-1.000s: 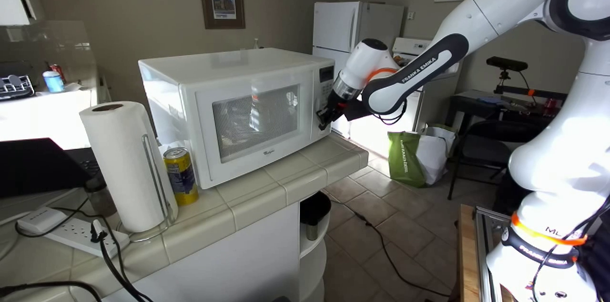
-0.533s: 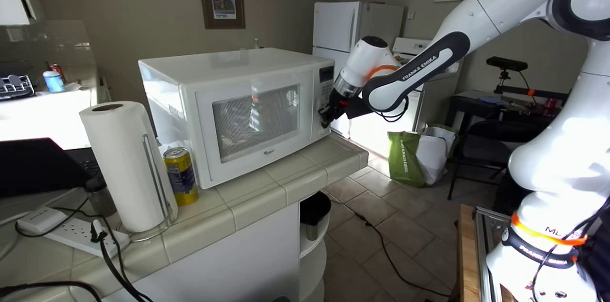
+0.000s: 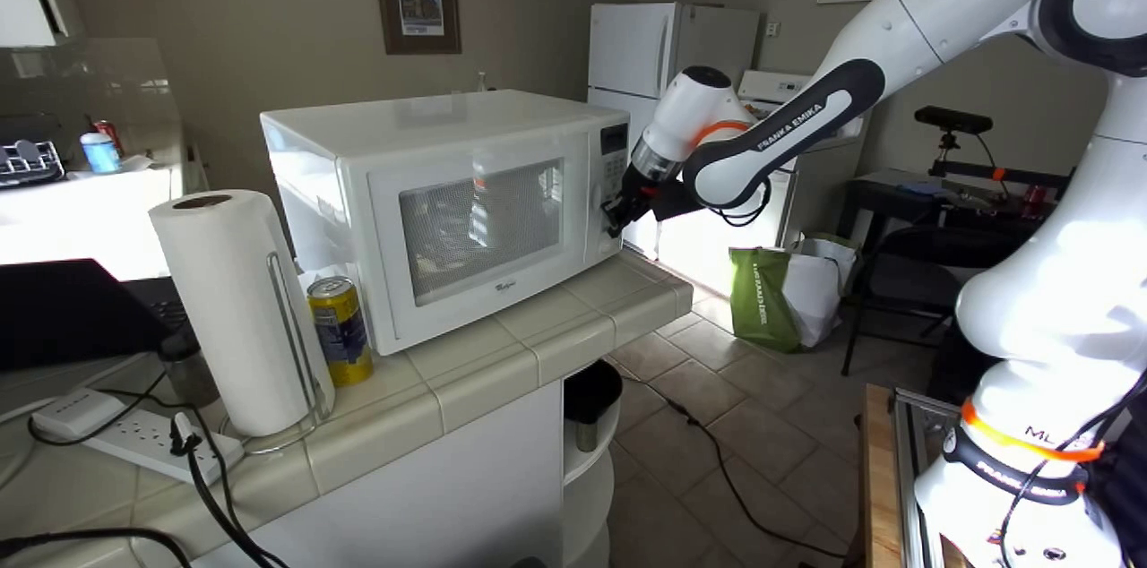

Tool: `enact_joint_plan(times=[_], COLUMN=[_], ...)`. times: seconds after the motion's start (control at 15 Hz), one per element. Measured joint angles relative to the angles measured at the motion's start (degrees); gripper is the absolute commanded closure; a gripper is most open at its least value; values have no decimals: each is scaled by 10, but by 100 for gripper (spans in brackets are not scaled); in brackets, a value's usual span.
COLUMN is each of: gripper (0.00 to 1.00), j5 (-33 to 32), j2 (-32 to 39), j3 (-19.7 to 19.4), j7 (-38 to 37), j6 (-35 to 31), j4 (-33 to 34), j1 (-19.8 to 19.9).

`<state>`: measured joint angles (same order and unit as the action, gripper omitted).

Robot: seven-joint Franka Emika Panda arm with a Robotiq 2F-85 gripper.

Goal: Press a button on the microwave

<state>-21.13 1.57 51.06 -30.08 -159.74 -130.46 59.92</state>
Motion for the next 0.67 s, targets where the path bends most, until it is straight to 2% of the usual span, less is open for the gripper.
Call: enact_joint_plan(times=[0.67], gripper=[100], j5=[-45], j2=[2], j3=[-6], j7=[-7], j6=[-11], j4=[1], j1=[0])
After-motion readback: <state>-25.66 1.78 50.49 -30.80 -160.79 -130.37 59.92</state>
